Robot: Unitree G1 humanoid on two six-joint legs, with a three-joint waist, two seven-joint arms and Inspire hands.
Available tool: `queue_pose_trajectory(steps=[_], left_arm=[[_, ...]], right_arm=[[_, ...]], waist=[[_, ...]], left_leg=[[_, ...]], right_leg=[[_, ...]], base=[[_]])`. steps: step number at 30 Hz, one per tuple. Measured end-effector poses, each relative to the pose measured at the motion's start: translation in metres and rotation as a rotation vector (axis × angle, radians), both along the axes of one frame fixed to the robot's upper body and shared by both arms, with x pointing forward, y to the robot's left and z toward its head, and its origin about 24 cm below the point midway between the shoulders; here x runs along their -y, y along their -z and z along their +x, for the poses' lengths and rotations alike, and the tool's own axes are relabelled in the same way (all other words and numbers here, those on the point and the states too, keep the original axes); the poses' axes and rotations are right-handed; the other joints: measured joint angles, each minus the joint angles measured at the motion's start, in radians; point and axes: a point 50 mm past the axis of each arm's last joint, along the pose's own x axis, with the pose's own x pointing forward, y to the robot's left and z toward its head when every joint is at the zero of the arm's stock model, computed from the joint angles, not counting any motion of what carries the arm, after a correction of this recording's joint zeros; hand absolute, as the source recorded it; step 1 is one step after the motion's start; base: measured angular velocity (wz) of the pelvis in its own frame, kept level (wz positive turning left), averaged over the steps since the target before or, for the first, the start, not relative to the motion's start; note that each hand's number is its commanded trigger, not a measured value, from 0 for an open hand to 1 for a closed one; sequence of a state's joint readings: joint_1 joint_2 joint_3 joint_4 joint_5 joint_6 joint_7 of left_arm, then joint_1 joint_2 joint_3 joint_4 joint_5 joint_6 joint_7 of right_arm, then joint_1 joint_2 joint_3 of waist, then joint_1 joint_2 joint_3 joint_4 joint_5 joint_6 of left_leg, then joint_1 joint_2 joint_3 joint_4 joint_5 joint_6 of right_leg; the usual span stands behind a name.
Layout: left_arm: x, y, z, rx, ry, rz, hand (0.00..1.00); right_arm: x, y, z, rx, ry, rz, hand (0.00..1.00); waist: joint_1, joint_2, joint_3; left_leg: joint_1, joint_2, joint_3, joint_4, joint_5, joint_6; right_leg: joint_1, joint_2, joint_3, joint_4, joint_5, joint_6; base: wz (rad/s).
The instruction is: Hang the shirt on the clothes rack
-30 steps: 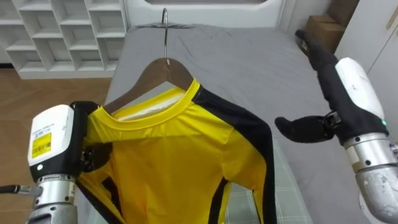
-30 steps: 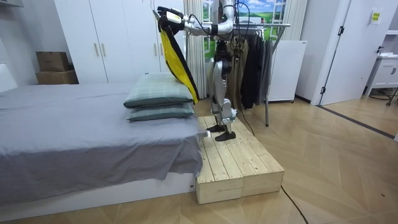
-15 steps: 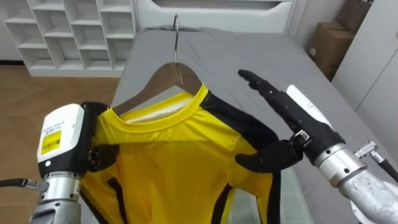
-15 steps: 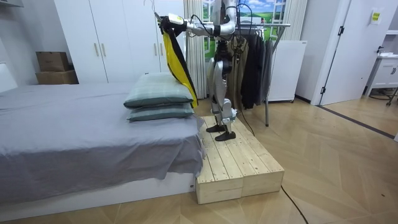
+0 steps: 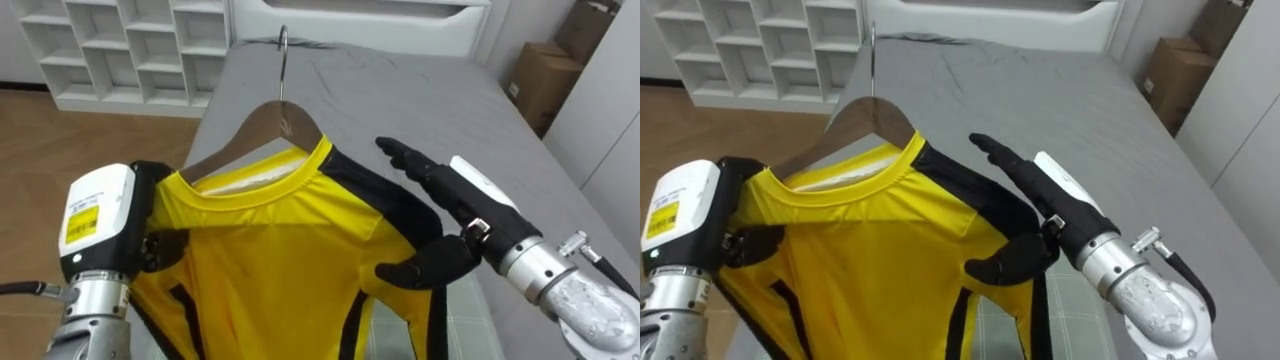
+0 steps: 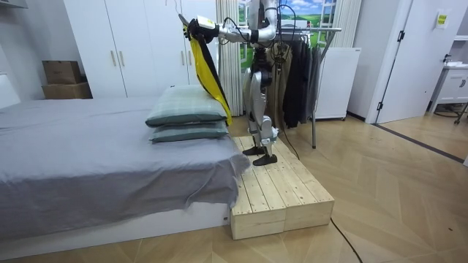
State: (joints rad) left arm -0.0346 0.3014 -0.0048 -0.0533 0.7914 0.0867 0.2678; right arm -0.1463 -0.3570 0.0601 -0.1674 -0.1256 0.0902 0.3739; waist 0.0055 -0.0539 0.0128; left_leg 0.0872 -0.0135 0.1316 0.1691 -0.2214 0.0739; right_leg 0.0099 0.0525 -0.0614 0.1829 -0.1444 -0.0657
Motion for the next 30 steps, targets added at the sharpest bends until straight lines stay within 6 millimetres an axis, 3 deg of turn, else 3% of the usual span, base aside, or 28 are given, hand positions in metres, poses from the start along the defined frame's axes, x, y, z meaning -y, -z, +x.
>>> queue_pose_trajectory(steps=[11, 15, 26, 30], left_arm=[[0.002, -0.004, 0.002, 0.022, 0.002, 0.006, 1.00], [0.004, -0.008, 0.005, 0.039, 0.007, 0.013, 1.00], [0.013, -0.016, 0.011, 0.074, 0.031, 0.032, 1.00], [0.018, -0.021, 0.015, 0.097, 0.037, 0.078, 1.00]], right_arm=[[0.000, -0.001, 0.002, 0.023, 0.037, 0.022, 0.00], [0.002, -0.003, 0.015, 0.020, 0.054, 0.022, 0.00], [0.002, -0.020, 0.039, 0.066, 0.079, 0.001, 0.00], [-0.001, -0.038, 0.048, 0.130, 0.082, -0.050, 0.00]], waist=[[0.003, -0.001, -0.0008], [0.006, 0.003, -0.0011], [0.002, 0.010, -0.0028], [0.006, 0.009, -0.0033]], left_leg=[[-0.004, -0.001, -0.022, 0.001, 0.000, -0.001], [-0.005, -0.001, -0.025, 0.004, 0.001, -0.001], [-0.008, -0.001, -0.027, 0.007, 0.001, -0.001], [-0.007, -0.001, -0.026, 0.009, 0.001, -0.001]], right_leg=[[0.010, -0.003, -0.023, -0.014, 0.001, 0.000], [0.012, -0.003, -0.024, -0.015, 0.001, -0.001], [0.008, -0.003, -0.022, -0.013, 0.001, -0.001], [0.009, -0.002, -0.020, -0.013, 0.001, -0.001]], base=[[0.06], [0.00], [0.00], [-0.01]])
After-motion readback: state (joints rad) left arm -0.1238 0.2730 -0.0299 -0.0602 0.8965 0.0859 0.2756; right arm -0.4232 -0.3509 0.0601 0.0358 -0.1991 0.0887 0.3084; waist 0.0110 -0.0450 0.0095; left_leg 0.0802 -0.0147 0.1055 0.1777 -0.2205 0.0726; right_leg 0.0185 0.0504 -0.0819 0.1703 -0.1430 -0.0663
